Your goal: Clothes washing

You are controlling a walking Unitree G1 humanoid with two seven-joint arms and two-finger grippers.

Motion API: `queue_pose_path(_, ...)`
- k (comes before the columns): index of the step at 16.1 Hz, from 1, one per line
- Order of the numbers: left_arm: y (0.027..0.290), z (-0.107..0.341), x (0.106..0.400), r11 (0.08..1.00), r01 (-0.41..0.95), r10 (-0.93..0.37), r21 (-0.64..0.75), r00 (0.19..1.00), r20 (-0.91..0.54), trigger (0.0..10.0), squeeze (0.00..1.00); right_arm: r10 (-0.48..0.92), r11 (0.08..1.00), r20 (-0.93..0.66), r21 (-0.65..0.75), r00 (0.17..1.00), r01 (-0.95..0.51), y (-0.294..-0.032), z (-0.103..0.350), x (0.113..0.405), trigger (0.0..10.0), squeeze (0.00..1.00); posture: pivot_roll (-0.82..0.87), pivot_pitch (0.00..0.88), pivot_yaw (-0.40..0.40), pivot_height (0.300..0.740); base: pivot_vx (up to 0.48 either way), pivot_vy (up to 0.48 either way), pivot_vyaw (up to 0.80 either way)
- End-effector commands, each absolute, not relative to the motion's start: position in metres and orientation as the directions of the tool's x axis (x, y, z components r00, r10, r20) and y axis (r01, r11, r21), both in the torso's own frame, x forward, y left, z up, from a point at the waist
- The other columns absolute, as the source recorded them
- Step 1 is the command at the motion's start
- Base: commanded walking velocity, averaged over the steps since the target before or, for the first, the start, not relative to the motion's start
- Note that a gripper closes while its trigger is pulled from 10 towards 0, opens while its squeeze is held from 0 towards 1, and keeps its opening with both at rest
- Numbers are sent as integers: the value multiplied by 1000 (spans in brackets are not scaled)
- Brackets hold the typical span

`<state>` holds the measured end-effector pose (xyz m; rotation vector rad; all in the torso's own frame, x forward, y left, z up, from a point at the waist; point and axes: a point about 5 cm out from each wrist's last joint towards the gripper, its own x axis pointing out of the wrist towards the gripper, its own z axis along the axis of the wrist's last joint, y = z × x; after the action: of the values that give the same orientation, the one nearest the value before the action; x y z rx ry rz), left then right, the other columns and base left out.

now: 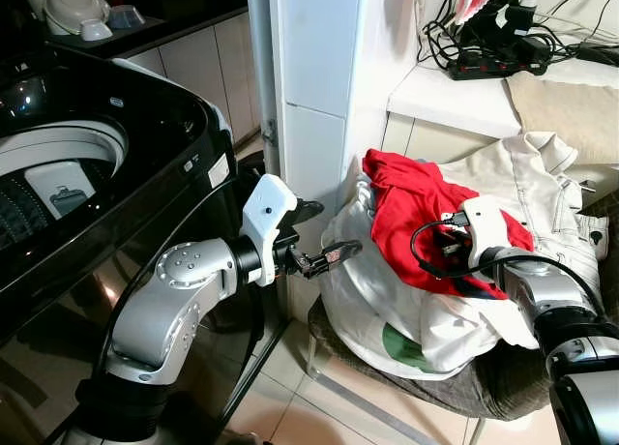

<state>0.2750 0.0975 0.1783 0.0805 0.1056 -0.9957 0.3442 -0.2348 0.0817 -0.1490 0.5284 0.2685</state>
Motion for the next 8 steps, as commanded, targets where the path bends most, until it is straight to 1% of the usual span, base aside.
queue_pose_path(1,98,181,275,540,841,-833,28,539,-125,10000,0,220,955,-518,-59,827,-291,-234,82,345,0,0,-24,0,20,740,0,0,0)
queue_pose_path(2,99,181,276,546,837,-829,32,545,-123,10000,0,221,957,-509,-53,832,-286,-234,83,346,0,0,-24,0,20,740,0,0,0)
queue_pose_path(4,100,184,280,576,816,-810,49,578,-100,10000,0,237,964,-454,3,859,-265,-234,94,350,0,0,-23,0,17,740,0,0,0)
queue_pose_path(5,102,191,285,619,784,-782,56,621,-56,10000,0,277,959,-384,58,881,-277,-235,111,353,0,0,-21,0,12,740,0,0,0)
queue_pose_path(6,104,197,288,646,761,-761,55,648,-22,10000,0,305,952,-337,83,891,-295,-235,123,354,0,0,-21,0,12,740,0,0,0)
queue_pose_path(7,105,205,293,673,738,-740,57,672,24,10000,0,327,945,-263,120,908,-305,-238,144,356,0,0,-21,0,12,740,0,0,0)
queue_pose_path(8,105,208,294,681,730,-733,59,679,43,10000,0,336,941,-232,131,913,-313,-239,152,356,0,0,-21,0,12,740,0,0,0)
